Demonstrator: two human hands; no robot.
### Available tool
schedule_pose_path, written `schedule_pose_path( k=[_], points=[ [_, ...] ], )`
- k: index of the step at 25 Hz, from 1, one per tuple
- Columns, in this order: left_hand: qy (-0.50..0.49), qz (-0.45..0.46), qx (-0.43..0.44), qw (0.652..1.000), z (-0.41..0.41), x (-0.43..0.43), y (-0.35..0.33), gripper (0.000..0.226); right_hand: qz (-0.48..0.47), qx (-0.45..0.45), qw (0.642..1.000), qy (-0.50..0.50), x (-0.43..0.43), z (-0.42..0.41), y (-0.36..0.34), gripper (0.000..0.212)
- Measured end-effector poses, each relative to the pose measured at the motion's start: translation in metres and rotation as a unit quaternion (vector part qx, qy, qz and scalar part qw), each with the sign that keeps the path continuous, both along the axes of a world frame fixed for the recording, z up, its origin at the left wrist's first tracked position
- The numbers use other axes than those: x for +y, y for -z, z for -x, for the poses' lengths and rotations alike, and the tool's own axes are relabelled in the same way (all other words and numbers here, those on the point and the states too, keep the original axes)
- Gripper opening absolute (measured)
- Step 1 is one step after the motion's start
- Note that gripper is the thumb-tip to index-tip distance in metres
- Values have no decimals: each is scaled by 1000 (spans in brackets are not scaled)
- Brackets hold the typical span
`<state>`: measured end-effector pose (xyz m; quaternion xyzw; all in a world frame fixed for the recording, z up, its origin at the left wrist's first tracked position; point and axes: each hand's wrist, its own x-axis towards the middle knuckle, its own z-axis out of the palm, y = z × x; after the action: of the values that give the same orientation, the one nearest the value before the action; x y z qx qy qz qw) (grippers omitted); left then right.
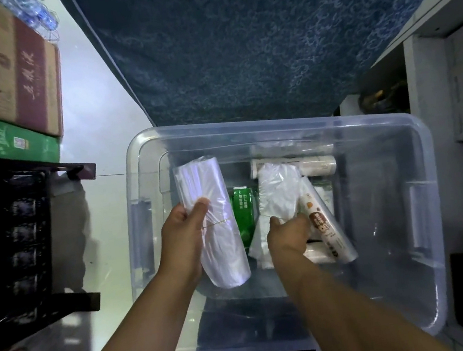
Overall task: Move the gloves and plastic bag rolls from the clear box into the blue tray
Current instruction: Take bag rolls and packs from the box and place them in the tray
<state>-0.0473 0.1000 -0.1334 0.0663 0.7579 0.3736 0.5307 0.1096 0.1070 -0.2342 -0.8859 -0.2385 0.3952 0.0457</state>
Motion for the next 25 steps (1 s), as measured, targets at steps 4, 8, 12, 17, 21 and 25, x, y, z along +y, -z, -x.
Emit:
schedule_pose_path(
  k=[4, 8, 12, 17, 21, 25],
  points=[
    [14, 11, 17, 1000, 6, 1, -4, 16, 3, 102, 995, 7, 8, -9, -5, 26],
    [44, 14, 40, 998, 5, 4, -18, 19, -86, 163, 983, -13, 1, -11, -53, 7],
    [40, 6, 25, 999, -12, 13, -42, 20, -173, 59, 969, -167, -1, -8, -115, 18],
    [24, -21, -12, 999, -42, 23, -99, 19, -275, -79, 893, -346, -5, 9, -196, 12],
    [-13, -47, -136, 990, -54, 31, -151, 20, -269, -21, 903, -335, -8, -1, -242, 18],
    [117, -90, -130, 980, -63, 23, -191, 9, -310, -23, 890, -335, -14, -21, -287, 21]
  ],
)
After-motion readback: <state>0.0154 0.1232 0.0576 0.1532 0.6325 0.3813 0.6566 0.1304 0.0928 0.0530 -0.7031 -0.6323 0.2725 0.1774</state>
